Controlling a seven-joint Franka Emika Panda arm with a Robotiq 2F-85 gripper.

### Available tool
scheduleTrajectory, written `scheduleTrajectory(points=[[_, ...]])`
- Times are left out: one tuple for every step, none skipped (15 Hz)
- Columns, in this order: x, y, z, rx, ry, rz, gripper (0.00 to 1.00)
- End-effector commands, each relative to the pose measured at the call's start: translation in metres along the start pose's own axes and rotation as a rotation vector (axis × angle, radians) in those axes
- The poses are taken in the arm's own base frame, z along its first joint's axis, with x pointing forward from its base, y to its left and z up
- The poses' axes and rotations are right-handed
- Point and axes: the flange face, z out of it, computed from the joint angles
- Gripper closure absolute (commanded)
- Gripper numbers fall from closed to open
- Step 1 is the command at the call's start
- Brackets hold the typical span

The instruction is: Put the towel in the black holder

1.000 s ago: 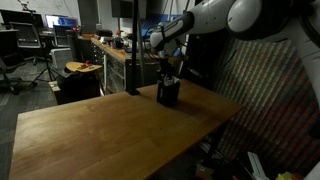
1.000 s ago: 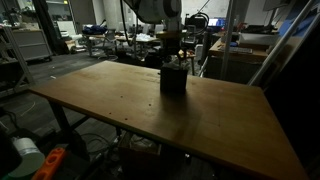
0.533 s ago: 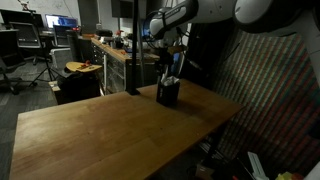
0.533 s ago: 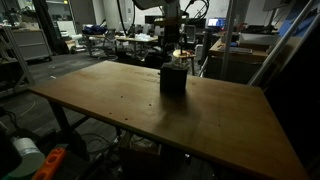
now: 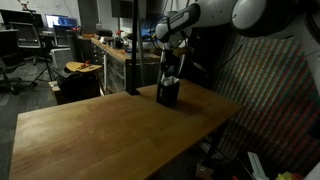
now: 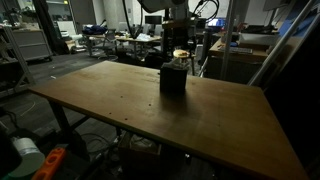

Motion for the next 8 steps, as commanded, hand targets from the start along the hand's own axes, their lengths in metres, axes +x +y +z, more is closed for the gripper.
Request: scheduleTrajectory(points=[[0.007, 0.007, 0.008, -0.012, -0.017, 0.027, 0.01], [0.008, 0.008, 0.012, -0.009, -0.021, 0.029, 0.08], [0.009, 0.008, 0.016, -0.007, -0.025, 0.030, 0.10], [0.010, 0.008, 0.020, -0.006, -0.027, 0.034, 0.12], [0.012, 0.009, 0.023, -0.005, -0.029, 0.040, 0.11], [0.013, 0.010, 0.026, -0.004, -0.029, 0.045, 0.05], [0.015, 0.012, 0.028, -0.003, -0.027, 0.059, 0.04], [0.015, 0.015, 0.029, -0.003, -0.025, 0.070, 0.01]])
